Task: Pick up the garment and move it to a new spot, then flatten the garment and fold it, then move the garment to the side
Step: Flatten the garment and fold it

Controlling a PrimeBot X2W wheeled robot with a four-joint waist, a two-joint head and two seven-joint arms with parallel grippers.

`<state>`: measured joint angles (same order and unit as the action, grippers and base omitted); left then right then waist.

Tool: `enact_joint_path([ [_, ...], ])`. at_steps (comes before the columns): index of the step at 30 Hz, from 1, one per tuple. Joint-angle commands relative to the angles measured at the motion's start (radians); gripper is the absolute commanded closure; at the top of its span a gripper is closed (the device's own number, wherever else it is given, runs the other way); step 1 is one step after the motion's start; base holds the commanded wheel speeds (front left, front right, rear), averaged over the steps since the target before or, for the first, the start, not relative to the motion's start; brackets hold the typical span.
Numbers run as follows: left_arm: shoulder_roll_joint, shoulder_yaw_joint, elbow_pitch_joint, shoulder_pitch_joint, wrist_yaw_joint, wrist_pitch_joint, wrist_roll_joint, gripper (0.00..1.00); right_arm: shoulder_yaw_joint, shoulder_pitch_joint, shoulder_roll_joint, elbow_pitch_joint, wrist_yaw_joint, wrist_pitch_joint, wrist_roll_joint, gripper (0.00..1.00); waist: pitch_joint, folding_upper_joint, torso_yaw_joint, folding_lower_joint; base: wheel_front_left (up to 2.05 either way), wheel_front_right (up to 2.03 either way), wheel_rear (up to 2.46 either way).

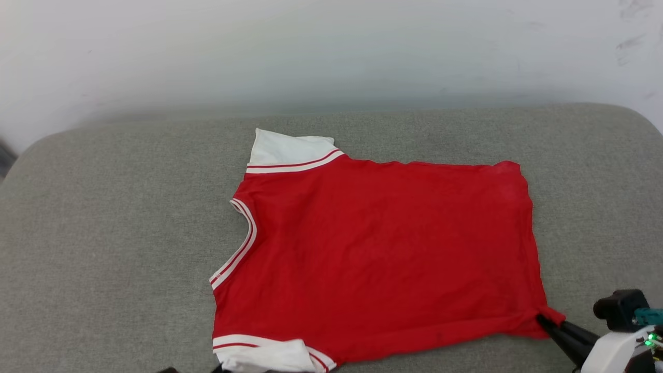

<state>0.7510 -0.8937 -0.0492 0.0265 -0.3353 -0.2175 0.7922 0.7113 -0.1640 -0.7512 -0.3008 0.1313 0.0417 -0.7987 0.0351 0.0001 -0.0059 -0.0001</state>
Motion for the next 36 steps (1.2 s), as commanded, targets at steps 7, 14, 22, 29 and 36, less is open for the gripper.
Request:
enact_joint_path([
  [7, 0.047, 0.039, -0.002, -0.211, 0.046, 0.064, -0.068, 1.00, -0.137, -0.016, 0.035, 0.084, -0.001, -0.062, 0.056, 1.00, 0.045, -0.0001, -0.012, 0.0001, 0.00, 0.00, 0.00],
  [14, 0.051, 0.063, 0.049, -0.382, 0.113, 0.108, -0.100, 1.00, -0.217, -0.067, 0.068, 0.134, -0.001, -0.117, 0.088, 1.00, 0.127, -0.0001, -0.039, 0.0001, 0.00, 0.00, 0.00],
  [22, 0.013, 0.070, 0.174, -0.529, 0.185, 0.115, -0.122, 1.00, -0.259, -0.155, 0.110, 0.129, -0.001, -0.154, 0.122, 1.00, 0.247, -0.0001, -0.063, 0.0001, 0.00, 0.00, 0.00],
  [29, -0.021, 0.072, 0.299, -0.610, 0.234, 0.116, -0.118, 1.00, -0.227, -0.240, 0.137, 0.070, -0.001, -0.193, 0.128, 1.00, 0.320, -0.0001, -0.074, 0.0001, 0.00, 0.00, 0.00],
  [36, -0.072, 0.035, 0.444, -0.646, 0.298, 0.127, -0.113, 1.00, -0.145, -0.299, 0.146, -0.016, -0.001, -0.257, 0.108, 1.00, 0.350, -0.0001, -0.074, 0.0001, 0.00, 0.00, 0.00],
])
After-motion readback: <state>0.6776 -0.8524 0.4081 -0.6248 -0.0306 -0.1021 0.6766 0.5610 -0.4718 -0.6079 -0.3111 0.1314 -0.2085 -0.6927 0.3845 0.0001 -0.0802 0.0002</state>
